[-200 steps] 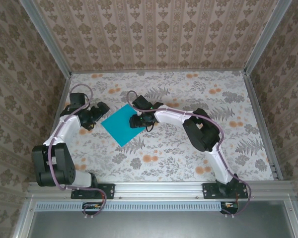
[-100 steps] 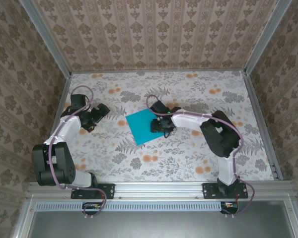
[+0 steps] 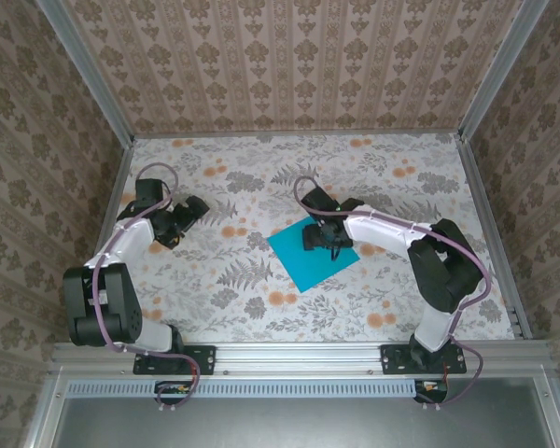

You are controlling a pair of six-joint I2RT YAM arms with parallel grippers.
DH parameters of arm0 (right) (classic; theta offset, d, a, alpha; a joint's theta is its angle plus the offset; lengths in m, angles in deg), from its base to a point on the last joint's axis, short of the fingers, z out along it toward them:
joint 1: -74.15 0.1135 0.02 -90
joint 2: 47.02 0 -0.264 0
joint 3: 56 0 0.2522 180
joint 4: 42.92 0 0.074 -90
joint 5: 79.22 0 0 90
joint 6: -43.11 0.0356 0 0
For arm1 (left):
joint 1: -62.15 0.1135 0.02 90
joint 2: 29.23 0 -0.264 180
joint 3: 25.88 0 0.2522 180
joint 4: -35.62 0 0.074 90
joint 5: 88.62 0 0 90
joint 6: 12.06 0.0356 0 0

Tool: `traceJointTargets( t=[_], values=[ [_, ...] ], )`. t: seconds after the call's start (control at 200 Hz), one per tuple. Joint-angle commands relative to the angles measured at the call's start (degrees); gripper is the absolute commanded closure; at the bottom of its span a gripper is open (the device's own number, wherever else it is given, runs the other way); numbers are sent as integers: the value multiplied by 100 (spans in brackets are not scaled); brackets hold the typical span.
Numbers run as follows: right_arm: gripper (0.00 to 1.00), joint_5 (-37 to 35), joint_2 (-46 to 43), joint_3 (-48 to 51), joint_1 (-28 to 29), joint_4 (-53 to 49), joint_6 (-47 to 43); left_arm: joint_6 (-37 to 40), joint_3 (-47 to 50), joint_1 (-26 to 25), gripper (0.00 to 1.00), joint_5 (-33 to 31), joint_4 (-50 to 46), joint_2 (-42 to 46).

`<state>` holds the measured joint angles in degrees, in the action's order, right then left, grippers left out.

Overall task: Fold a paper plane with a square sheet of paper (pick it up from the middle)
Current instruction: Fold the square sheet of paper in half at the center of the table.

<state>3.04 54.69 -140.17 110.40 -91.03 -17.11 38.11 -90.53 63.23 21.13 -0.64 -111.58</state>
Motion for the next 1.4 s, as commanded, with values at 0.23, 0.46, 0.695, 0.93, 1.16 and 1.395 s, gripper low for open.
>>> traceJointTargets(
  t=[0.23, 0.46, 0.695, 0.93, 1.16, 1.395],
  values=[
    [0, 465, 988, -1031, -57, -914, -1826, 112, -25, -93, 0, 153, -30, -57],
    [5, 641, 1289, -1225, -8, -1184, -2129, 112, -67, -152, 0, 161, -27, -122],
    [7, 578, 1551, -1351, 49, -1329, -2174, 92, -88, -204, 0, 161, -25, -167],
    [10, 549, 1785, -1390, 58, -1390, -2135, 81, -87, -231, 0, 161, -14, -200],
    [11, 404, 2009, -1314, 49, -1456, -2069, 144, -44, -264, 0, 174, 46, -102],
    [13, 497, 2024, -1216, 23, -1377, -2036, 154, -16, -266, 0, 170, 48, -67]
  ],
)
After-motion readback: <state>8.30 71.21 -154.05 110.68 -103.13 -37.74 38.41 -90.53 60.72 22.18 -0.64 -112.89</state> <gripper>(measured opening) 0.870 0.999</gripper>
